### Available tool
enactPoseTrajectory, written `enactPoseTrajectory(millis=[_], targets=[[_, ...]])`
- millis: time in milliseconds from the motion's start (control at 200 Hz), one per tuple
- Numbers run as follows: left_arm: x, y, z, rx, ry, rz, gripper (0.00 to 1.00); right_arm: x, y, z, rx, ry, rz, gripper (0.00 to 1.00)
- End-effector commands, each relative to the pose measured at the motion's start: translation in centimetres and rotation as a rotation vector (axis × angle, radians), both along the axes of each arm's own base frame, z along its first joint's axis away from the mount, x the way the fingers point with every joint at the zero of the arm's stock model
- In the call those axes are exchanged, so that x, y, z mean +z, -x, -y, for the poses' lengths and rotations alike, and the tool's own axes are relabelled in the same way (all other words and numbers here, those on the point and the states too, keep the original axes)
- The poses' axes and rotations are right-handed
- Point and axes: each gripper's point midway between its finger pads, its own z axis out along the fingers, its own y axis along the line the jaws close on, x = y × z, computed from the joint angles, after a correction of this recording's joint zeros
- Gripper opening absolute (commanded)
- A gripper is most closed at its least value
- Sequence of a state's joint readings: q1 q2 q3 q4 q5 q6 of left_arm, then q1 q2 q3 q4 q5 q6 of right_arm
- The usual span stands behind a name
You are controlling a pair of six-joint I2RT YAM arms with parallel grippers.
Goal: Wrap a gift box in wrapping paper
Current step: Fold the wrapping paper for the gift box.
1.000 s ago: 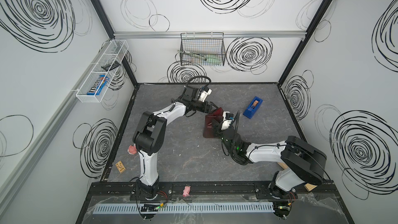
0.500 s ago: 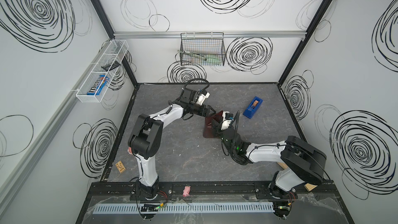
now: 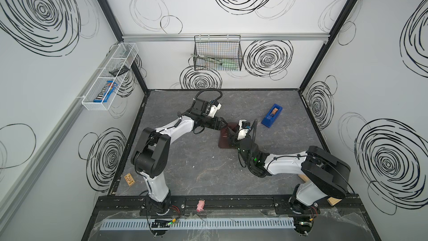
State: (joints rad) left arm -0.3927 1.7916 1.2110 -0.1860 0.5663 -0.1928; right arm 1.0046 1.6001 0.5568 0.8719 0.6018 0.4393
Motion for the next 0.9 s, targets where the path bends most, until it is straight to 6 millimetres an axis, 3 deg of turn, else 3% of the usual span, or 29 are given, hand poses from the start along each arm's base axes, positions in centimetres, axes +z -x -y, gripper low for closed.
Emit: enactPoseTrajectory(millis=[0, 260, 400, 645, 740, 896], targets=[[-0.4, 0.4, -1.0, 0.046, -0.056, -0.004, 0.78, -18.1, 7.4, 5.7, 0.118, 0.472, -0.506, 0.55], [-2.4, 1.0, -2.1, 0.123, -0.122, -0.04, 0.78, -16.8, 7.4, 5.2, 0.139, 0.436, -0.486, 0.59], [-3.5, 1.3, -2.5, 0.15, -0.17, -0.052, 0.78, -14.4, 7.5, 4.5, 0.181, 0.374, -0.445, 0.66], [-4.5, 1.9, -2.3, 0.15, -0.204, -0.062, 0.77, -7.8, 8.4, 3.7, 0.295, 0.225, -0.39, 0.72], [-4.9, 2.3, -2.2, 0.141, -0.212, -0.069, 0.77, -5.0, 8.0, 4.9, 0.302, 0.154, -0.394, 0.74], [-5.0, 2.9, -1.8, 0.123, -0.239, -0.058, 0.77, 0.9, 5.3, 8.0, 0.278, -0.029, -0.32, 0.76]])
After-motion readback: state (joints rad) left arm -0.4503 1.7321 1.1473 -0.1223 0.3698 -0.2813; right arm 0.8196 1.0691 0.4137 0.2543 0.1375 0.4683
